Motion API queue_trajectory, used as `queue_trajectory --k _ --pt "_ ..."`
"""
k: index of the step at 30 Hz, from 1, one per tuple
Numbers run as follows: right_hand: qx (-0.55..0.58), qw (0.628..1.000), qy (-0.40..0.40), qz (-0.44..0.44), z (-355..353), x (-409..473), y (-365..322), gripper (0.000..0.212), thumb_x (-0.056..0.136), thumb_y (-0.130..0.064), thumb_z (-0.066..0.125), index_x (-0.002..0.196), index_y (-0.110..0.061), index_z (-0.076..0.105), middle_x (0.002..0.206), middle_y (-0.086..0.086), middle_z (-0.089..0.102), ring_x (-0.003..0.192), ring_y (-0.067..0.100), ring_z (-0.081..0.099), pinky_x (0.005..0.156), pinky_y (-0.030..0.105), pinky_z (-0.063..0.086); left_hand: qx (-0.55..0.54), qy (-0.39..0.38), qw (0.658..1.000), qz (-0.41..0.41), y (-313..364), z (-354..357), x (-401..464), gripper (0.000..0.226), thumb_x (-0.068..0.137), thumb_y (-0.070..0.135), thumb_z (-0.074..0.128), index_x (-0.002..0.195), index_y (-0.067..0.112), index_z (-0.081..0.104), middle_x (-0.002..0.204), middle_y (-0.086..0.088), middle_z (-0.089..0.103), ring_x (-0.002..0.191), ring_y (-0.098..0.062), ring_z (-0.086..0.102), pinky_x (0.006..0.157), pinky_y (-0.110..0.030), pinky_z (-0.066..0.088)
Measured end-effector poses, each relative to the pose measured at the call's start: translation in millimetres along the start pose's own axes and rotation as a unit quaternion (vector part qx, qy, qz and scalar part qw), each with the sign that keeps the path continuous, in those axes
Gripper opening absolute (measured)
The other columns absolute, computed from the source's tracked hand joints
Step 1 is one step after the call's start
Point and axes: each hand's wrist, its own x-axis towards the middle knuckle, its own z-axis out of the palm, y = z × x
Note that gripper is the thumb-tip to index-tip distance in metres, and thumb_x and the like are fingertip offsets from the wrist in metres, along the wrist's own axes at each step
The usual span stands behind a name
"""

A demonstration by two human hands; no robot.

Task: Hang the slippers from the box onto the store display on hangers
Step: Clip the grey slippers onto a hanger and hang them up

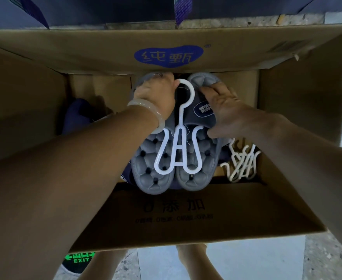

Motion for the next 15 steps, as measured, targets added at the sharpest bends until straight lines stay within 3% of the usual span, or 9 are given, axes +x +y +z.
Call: queue_trajectory --k 9,15 --pt "0.003 0.998 0.023 -0.054 -5.0 -9.2 10.3 0.108 0.064 -0.015 0.077 0.147 -0.024 0.009 0.149 0.003 0.016 0.136 0.029 0.017 0.111 0.034 0.022 -0.082 0.063 0.993 -0.056 10.9 5.9 -8.2 0.039 0.100 0.035 0.024 0.116 0.006 0.044 0.104 -0.016 0.062 0.096 -0.035 0.060 0.067 -0.033 0.032" --pt "-0.027 0.998 0.031 -0.057 1.8 -20.6 1.5 0.112 0.065 -0.013 0.077 0.148 -0.020 0.002 0.151 0.004 0.009 0.140 0.027 0.009 0.115 0.032 0.016 -0.150 0.060 0.977 -0.140 0.6 -2.2 -8.9 0.041 0.101 0.034 0.024 0.119 0.003 0.044 0.114 -0.021 0.060 0.107 -0.038 0.056 0.073 -0.034 0.035"
